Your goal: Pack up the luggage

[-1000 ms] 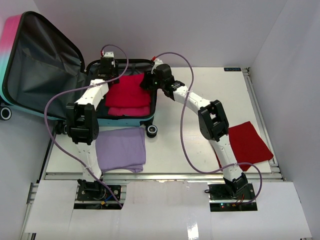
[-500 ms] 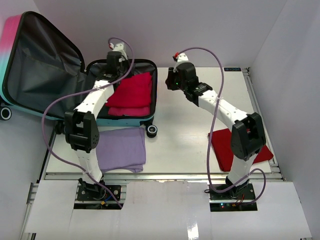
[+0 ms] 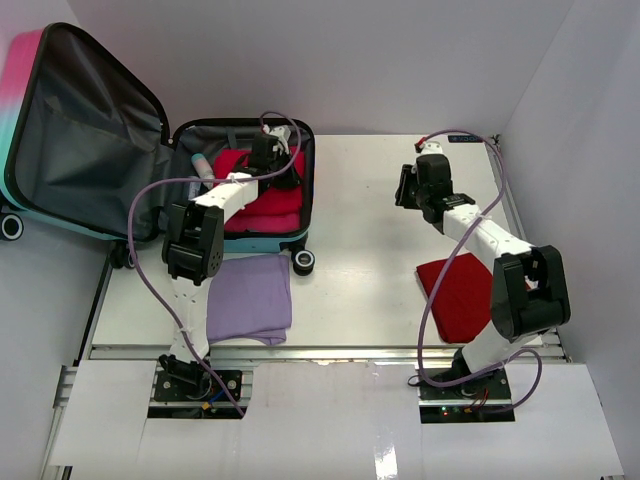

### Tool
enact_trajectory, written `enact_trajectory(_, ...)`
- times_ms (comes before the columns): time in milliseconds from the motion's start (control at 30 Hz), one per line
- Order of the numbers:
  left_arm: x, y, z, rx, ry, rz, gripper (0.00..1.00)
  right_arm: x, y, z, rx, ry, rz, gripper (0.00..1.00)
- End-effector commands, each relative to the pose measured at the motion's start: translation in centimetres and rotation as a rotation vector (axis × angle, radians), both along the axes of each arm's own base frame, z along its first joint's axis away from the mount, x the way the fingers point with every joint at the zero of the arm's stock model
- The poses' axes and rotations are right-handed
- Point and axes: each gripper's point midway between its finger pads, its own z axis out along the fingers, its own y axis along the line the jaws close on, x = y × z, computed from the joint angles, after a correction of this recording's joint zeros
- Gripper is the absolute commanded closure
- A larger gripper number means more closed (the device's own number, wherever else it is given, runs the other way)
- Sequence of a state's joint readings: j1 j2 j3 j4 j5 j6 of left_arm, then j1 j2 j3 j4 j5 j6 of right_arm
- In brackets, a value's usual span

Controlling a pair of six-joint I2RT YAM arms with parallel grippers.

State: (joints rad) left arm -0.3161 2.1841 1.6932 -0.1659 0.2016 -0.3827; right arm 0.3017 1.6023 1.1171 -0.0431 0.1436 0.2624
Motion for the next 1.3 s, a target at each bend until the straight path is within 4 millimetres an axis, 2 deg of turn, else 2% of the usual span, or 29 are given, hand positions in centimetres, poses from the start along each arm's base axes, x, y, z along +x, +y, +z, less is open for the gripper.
enact_trajectory(0,0.7,-0.1,9.0,-0.052,-0.194,-0.019,1.0,0.3,-1.9,3.3,0.02,-0.099,-0.056,0.54)
enact_trajectory(67,0.2,-0.3,13.5,-0.081,-0.263,-0.036,0.95,-1.1,-2.9,1.8,-0.024,-0.024,-0.084,0.48)
enact_trajectory(100,-0.1,-0.3,14.9,-0.095,-0.282,-0.045,0.92,-1.7,-3.3,1.1,-0.039,0.0,-0.092,0.44)
enact_trajectory(167,-1.2,-0.8,18.3,-0.131,-0.306,-0.075,0.73,-3.5,-4.4,-0.8,-0.076,0.074,-0.125,0.4)
enact_trajectory(200,-1.7,-0.9,19.7,-0.147,-0.315,-0.089,0.66,-4.4,-5.0,-1.6,-0.086,0.101,-0.153,0.38)
enact_trajectory(267,-2.6,-1.0,21.7,-0.168,-0.333,-0.107,0.56,-5.4,-6.0,-2.2,-0.107,0.122,-0.197,0.34)
enact_trajectory(333,-4.3,-1.3,22.1,-0.179,-0.297,-0.104,0.45,-7.5,-7.1,-3.9,-0.124,0.172,-0.245,0.31)
enact_trajectory(433,-7.3,-2.1,19.8,-0.164,-0.222,-0.107,0.43,-10.1,-7.3,-5.1,-0.11,0.217,-0.249,0.32)
enact_trajectory(533,-11.3,-4.4,16.3,-0.091,-0.161,-0.141,0.44,-11.9,-7.5,-5.5,-0.078,0.217,-0.271,0.36)
enact_trajectory(567,-12.6,-5.0,14.5,-0.034,-0.149,-0.158,0.44,-12.6,-8.1,-5.5,-0.078,0.209,-0.304,0.38)
enact_trajectory(600,-13.2,-5.7,14.8,-0.013,-0.164,-0.148,0.44,-12.7,-8.2,-5.5,-0.08,0.211,-0.307,0.39)
enact_trajectory(733,-18.3,-9.6,13.1,0.032,-0.155,-0.234,0.42,-14.0,-12.1,-4.9,-0.119,0.162,-0.493,0.51)
enact_trajectory(767,-19.2,-9.9,13.4,0.026,-0.165,-0.239,0.42,-14.0,-12.9,-4.9,-0.124,0.161,-0.516,0.53)
enact_trajectory(833,-21.2,-11.0,12.4,0.04,-0.173,-0.259,0.42,-14.5,-15.0,-5.5,-0.122,0.198,-0.583,0.6)
enact_trajectory(867,-21.7,-11.1,12.6,0.046,-0.184,-0.258,0.42,-14.9,-15.3,-6.2,-0.121,0.222,-0.588,0.63)
enact_trajectory(900,-23.1,-11.7,11.8,0.062,-0.183,-0.279,0.42,-15.2,-15.8,-6.6,-0.118,0.235,-0.609,0.67)
enact_trajectory(1000,-25.8,-12.8,11.7,0.073,-0.23,-0.304,0.4,-15.9,-15.4,-8.7,-0.095,0.266,-0.598,0.74)
enact_trajectory(1100,-28.4,-13.3,10.2,0.108,-0.263,-0.315,0.39,-15.8,-13.2,-10.6,0.001,0.276,-0.514,0.75)
enact_trajectory(1200,-29.2,-12.6,8.5,0.138,-0.267,-0.285,0.37,-15.6,-12.2,-11.7,0.052,0.275,-0.502,0.87)
enact_trajectory(1267,-29.0,-12.0,7.7,0.142,-0.275,-0.257,0.36,-15.3,-11.3,-12.4,0.08,0.275,-0.48,0.91)
